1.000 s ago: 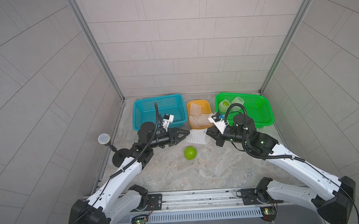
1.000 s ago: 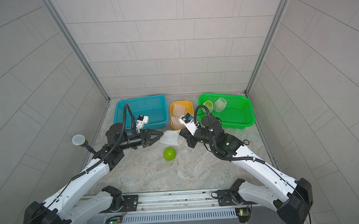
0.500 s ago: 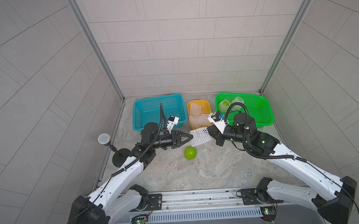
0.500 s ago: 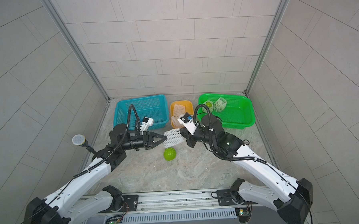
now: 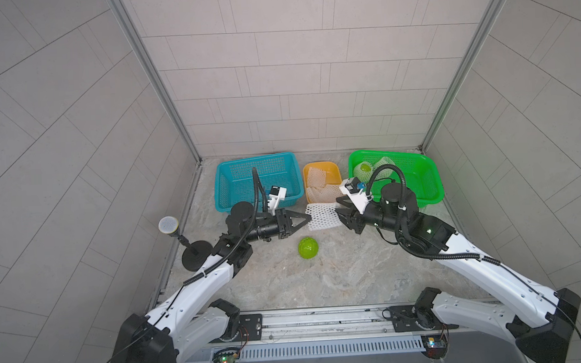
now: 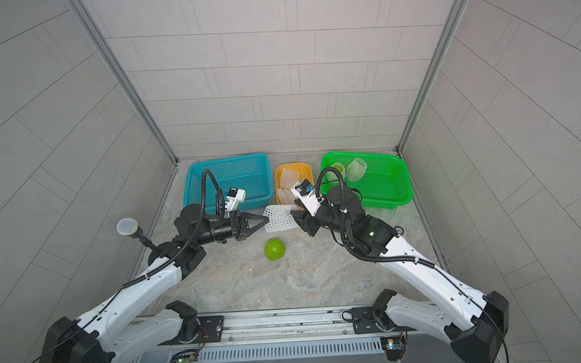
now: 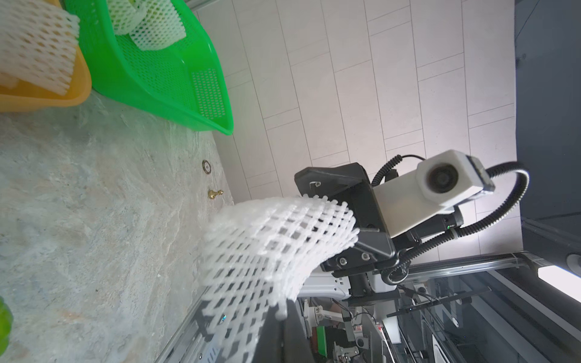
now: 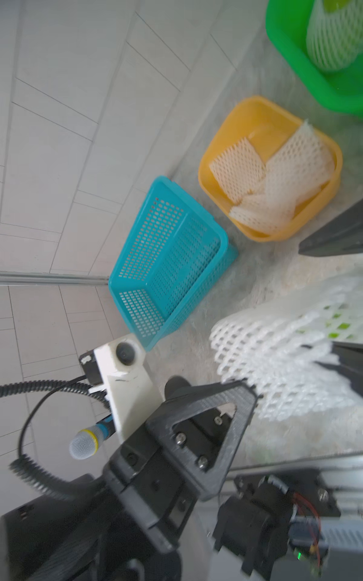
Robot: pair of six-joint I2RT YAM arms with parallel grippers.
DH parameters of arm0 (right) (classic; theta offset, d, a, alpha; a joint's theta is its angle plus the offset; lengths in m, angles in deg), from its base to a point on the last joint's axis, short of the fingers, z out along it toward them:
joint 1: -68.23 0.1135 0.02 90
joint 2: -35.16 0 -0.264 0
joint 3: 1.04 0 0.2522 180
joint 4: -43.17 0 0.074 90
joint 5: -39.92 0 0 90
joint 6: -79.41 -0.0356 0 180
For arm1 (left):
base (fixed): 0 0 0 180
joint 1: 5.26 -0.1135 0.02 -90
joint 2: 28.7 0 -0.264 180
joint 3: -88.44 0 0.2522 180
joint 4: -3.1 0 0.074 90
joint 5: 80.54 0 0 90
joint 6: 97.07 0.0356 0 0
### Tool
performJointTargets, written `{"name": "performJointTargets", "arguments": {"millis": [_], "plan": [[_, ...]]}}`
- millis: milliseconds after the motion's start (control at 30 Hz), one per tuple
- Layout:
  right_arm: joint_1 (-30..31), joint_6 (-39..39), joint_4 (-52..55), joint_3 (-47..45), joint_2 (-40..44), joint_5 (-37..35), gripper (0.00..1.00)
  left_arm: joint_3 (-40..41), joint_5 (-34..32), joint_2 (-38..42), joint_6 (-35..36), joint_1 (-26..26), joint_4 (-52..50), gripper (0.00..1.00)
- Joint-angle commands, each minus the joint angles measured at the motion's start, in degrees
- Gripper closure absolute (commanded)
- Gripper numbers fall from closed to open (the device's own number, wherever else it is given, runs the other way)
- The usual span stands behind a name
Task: Sleeve custard apples in foam nets
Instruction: Open the foam net.
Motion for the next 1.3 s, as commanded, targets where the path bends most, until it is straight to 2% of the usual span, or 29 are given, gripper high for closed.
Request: {"name": "performJointTargets", "arguments": {"millis": [0,167,233,367,500,567,800,933,1267], "plan": [[-1.9,-3.7,-0.1,-1.8,2.9,-6.6,0.39,0.8,-2.0,-0.3,-2.1,-0.8,7.8,1.00],[-9.5,-13.8,-4.0,-6.9,6.6,-5.0,0.32,1.9,-2.3,-1.2,-6.7,-2.3,16.4,1.00],[-12.9,-18.7,-7.7,-9.8,7.4,-1.9,0.31,2.5,-3.1,-1.5,-8.5,-2.6,20.6,1.00],[-15.2,-25.1,-13.1,-13.5,6.7,1.1,0.31,1.9,-3.4,-3.1,-11.3,-2.6,26.5,1.00],[-14.9,-36.3,-29.1,-18.9,1.7,9.7,0.31,1.4,-3.6,-4.7,-13.8,-2.6,32.5,1.00],[-14.0,-39.3,-34.7,-19.7,-0.8,11.3,0.33,1.2,-3.8,-5.4,-14.4,-2.5,34.4,1.00],[-7.6,-46.7,-48.8,-18.4,-8.2,14.3,0.34,0.3,-4.6,-8.6,-16.4,-1.7,42.0,1.00],[-6.9,-53.1,-58.2,-17.8,-11.1,16.0,0.34,0.1,-4.0,-10.7,-16.8,-1.0,44.6,1.00],[-4.4,-62.6,-71.7,-13.2,-16.2,25.1,0.32,3.1,-3.2,-12.0,-16.7,-0.9,47.5,1.00]]}}
